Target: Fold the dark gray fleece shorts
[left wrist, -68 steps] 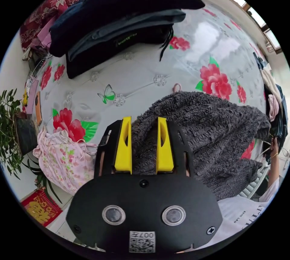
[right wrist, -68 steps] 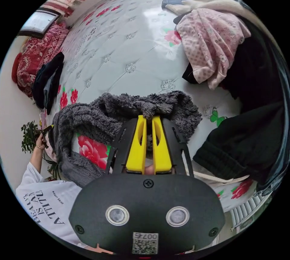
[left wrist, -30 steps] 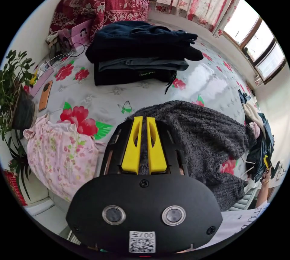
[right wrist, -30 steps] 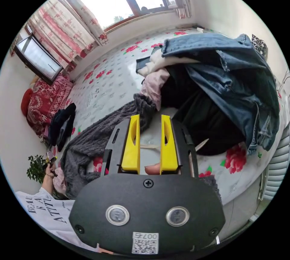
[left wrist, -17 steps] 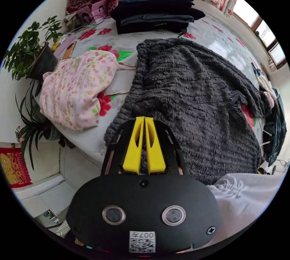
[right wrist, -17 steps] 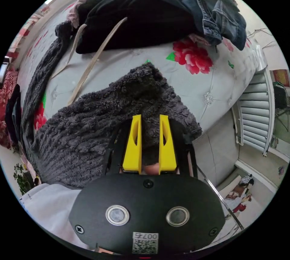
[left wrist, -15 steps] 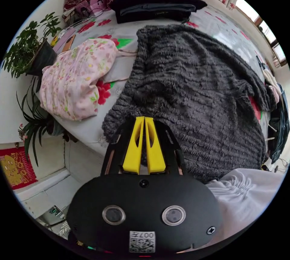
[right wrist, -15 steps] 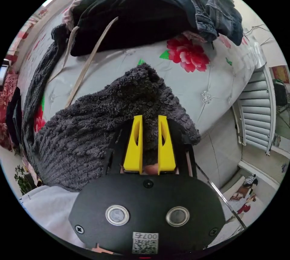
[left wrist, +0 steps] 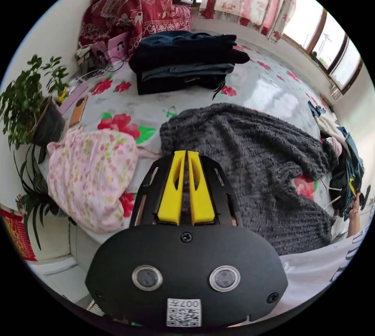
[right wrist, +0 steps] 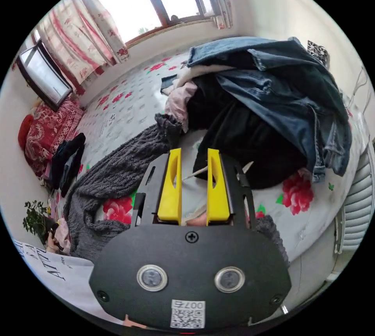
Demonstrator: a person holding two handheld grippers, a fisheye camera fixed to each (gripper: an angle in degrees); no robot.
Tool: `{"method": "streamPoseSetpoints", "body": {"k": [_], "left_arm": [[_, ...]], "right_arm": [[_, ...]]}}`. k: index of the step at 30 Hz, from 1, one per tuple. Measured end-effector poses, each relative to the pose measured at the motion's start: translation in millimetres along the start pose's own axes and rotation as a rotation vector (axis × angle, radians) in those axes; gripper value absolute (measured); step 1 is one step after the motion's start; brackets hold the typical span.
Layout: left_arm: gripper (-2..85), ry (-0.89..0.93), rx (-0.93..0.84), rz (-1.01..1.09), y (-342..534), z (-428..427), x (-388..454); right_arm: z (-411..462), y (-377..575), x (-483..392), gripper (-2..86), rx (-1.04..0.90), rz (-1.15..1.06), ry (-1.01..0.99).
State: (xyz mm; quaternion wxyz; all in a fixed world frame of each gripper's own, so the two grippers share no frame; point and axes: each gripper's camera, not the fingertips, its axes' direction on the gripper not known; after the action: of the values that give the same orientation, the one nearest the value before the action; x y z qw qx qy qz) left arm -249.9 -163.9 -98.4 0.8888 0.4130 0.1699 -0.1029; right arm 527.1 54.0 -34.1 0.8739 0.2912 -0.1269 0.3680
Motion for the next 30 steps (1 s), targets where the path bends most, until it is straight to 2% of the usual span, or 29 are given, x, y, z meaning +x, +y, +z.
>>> {"method": "streamPoseSetpoints", "body": {"k": [5, 8, 11, 13, 15, 18, 24, 25, 30], "left_arm": [[6.4, -0.009, -0.102, 0.074, -109, 60, 26], [9.0, -0.054, -0.235, 0.129, -129, 100, 39], [7.8, -0.099, -0.394, 0.200, -123, 139, 51], [5.3, -0.087, -0.345, 0.232, -122, 132, 54], [2.9, -0.080, -0.376, 0.262, -125, 128, 57], [0.6, -0.042, -0.361, 0.279, -128, 101, 51], [-0.6, 0.182, -0.101, 0.162, -103, -30, 8], [-0.7, 0.233, -0.044, 0.156, -90, -61, 1], [-0.8, 0.331, 0.149, 0.170, -10, -179, -25]], "right_arm": [[93, -104, -85, 8.2, -0.126, -0.192, 0.041], [142, -142, -118, 8.3, -0.196, -0.258, 0.081], [192, -155, -130, 7.4, -0.311, -0.293, 0.148], [229, -149, -127, 5.1, -0.465, -0.311, 0.223], [232, -140, -127, 3.4, -0.479, -0.353, 0.291], [182, -139, -121, 1.6, -0.345, -0.366, 0.216], [2, -134, -48, 0.4, -0.001, -0.178, -0.197], [-34, -125, -28, 0.4, 0.061, -0.150, -0.293], [-160, -53, 53, 0.4, 0.290, -0.116, -0.500]]}}
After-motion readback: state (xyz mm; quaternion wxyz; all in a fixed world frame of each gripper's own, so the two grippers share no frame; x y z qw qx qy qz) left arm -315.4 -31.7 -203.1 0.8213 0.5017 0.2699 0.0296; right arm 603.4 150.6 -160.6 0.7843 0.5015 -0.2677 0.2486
